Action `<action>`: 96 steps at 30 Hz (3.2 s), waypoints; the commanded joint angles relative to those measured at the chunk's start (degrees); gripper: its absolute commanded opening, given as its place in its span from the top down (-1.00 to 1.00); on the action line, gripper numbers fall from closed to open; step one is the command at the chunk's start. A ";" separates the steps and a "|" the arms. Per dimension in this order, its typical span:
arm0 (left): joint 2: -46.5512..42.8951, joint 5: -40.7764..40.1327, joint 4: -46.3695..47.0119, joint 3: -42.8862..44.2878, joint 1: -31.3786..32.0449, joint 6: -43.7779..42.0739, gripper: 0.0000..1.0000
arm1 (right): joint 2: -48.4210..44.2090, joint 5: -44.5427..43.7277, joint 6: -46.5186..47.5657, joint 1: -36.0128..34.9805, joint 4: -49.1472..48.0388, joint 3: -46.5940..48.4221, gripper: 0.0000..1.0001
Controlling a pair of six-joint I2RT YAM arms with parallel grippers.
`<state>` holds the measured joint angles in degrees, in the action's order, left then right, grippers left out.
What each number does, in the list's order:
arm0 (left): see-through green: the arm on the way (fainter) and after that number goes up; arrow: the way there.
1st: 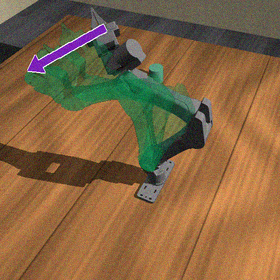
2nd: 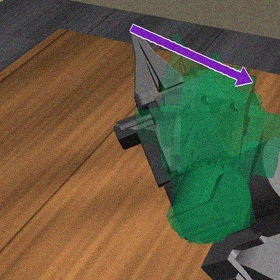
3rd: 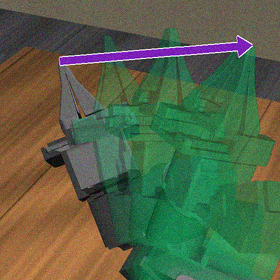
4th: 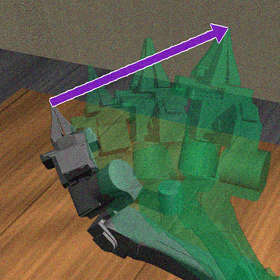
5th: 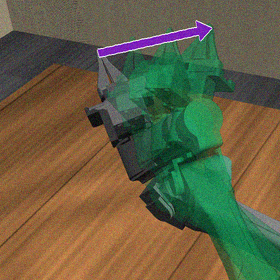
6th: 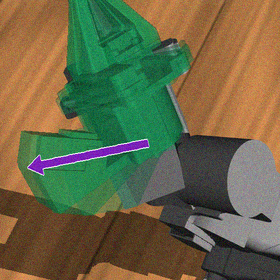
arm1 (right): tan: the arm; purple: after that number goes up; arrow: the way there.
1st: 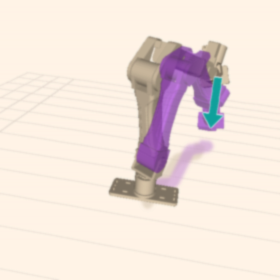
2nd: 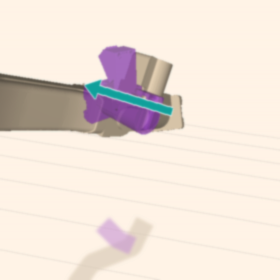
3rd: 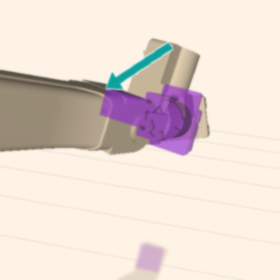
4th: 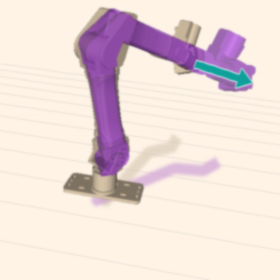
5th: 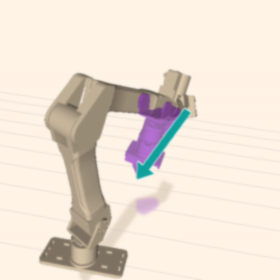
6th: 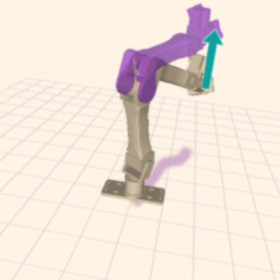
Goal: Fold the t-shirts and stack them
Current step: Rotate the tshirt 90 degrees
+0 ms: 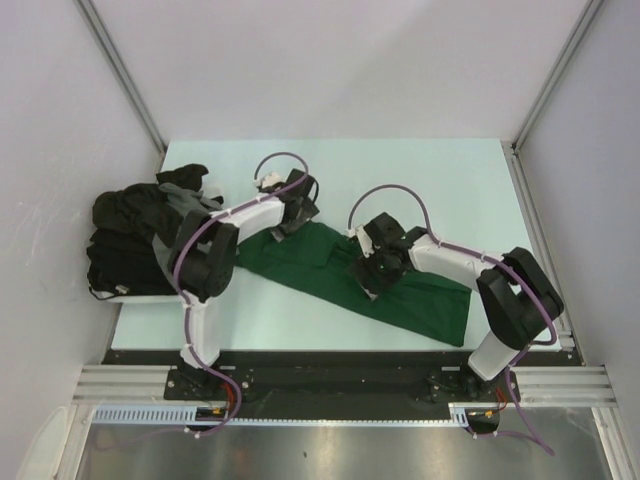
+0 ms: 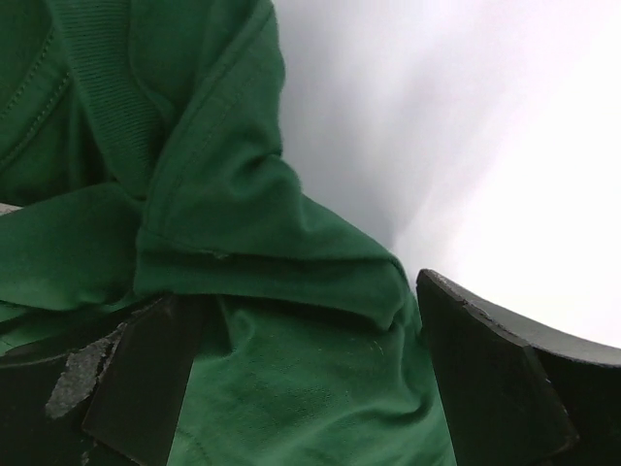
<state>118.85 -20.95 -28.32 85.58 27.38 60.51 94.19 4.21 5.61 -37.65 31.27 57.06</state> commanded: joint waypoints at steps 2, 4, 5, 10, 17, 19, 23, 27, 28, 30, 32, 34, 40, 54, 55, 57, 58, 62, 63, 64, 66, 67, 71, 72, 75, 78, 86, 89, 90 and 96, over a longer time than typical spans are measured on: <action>-7.13 -5.59 -10.09 -10.42 0.31 6.63 -0.94 | -1.64 -1.75 -1.39 -0.06 2.04 4.90 -0.99; -8.28 -5.59 -9.92 -12.36 0.22 6.99 -0.94 | -1.38 -1.22 -1.13 0.03 3.27 6.57 -0.99; -8.54 -5.25 -10.35 -12.45 0.31 7.25 -0.95 | -1.21 -1.13 -1.04 0.03 3.80 7.18 -0.99; -12.84 -4.54 -8.61 -11.40 0.48 4.18 -0.95 | -2.08 -2.10 0.37 0.38 6.52 9.39 -1.00; -15.32 -12.09 -13.35 3.52 -0.57 2.60 -0.99 | -3.14 0.97 1.86 4.34 6.44 11.76 -0.99; -12.43 -13.50 -13.26 7.66 -1.27 1.63 -0.99 | -3.31 1.33 1.95 5.12 6.44 12.11 -0.99; -4.43 -15.70 -20.52 14.95 -3.46 0.22 -0.95 | -3.75 0.54 2.83 5.92 6.53 10.80 -0.99; -0.37 -14.74 -23.10 14.37 -5.66 0.84 -0.89 | -4.02 0.45 3.36 6.53 6.70 10.00 -0.99; -0.28 -14.04 -22.58 13.39 -6.10 0.58 -0.87 | -4.02 0.54 3.36 6.71 6.53 9.83 -0.99; -0.02 -13.59 -21.43 10.94 -6.81 0.49 -0.86 | -3.67 1.15 3.36 7.32 6.26 9.74 -1.00; 0.50 -13.42 -20.90 9.87 -7.33 0.57 -0.84 | -3.14 1.59 3.62 7.59 6.18 9.91 -0.99; 0.86 -13.33 -20.12 8.73 -7.77 0.83 -0.81 | -2.79 1.51 3.80 7.68 6.26 10.18 -0.99; 4.28 -10.52 -17.13 8.99 -9.09 -1.18 -0.65 | -3.31 0.63 4.59 8.12 7.23 10.27 -0.99; 2.88 -5.16 -2.03 5.12 -9.09 -13.55 1.00 | -4.37 -2.36 4.33 9.52 8.28 10.00 -0.99; 2.88 -4.28 -0.61 5.64 -9.09 -14.97 1.00 | -4.54 -2.71 4.33 9.61 8.28 10.00 -0.99; 3.49 -1.48 5.25 6.79 -9.09 -19.61 1.00 | -4.63 -3.06 4.15 9.79 8.11 9.92 -0.99; 3.93 1.06 6.25 7.66 -9.09 -20.42 1.00 | -4.63 -3.50 3.89 10.05 8.02 10.00 -0.99; 8.05 8.00 12.66 12.23 -9.09 -23.24 1.00 | -5.33 -5.77 2.40 10.84 7.41 9.83 -0.99; 8.94 9.07 15.11 12.94 -9.09 -23.42 1.00 | -5.60 -5.88 1.96 11.02 7.14 9.74 -1.00; 9.90 9.87 15.83 13.99 -9.09 -23.25 1.00 | -5.86 -6.23 1.43 11.10 6.36 9.30 -0.99; 13.66 12.77 16.62 18.55 -9.09 -23.25 1.00 | -6.74 -6.58 0.29 11.72 5.83 8.95 -0.99; 15.00 13.30 16.45 20.57 -8.92 -23.16 1.00 | -6.92 -6.67 -0.15 12.07 5.48 8.86 -1.00; 22.73 15.50 15.49 35.56 -8.31 -22.37 1.00 | -7.62 -4.83 -2.17 13.30 4.68 9.12 -1.00; 25.96 16.28 15.57 38.40 -8.13 -21.76 1.00 | -7.62 -4.82 -2.96 13.56 4.51 9.12 -0.99; 30.81 17.43 17.32 49.30 -6.81 -21.31 1.00 | -7.88 -2.02 -4.37 13.48 4.07 8.60 -0.99; 36.36 18.75 20.82 57.58 -5.14 -20.70 1.00 | -7.62 -0.96 -4.64 13.83 4.33 8.51 -0.99; 40.76 19.20 36.47 59.52 -0.31 -14.73 0.97 | -5.69 1.67 -4.56 16.37 3.80 9.04 -0.99; 39.89 14.74 35.36 59.61 0.40 -13.76 0.78 | -5.60 1.51 -3.67 17.25 3.89 9.56 -0.99; 38.32 13.49 34.48 59.44 0.22 -14.10 0.32 | -5.60 1.51 -3.59 17.43 3.89 9.65 -1.00; 25.50 7.07 30.00 55.04 -4.60 -19.11 -0.99 | -5.60 2.47 -2.44 18.92 3.89 10.97 -0.99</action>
<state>157.97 -7.46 1.89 140.77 28.01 44.03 88.51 5.43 2.13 -19.62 36.12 65.49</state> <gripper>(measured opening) 0.960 0.995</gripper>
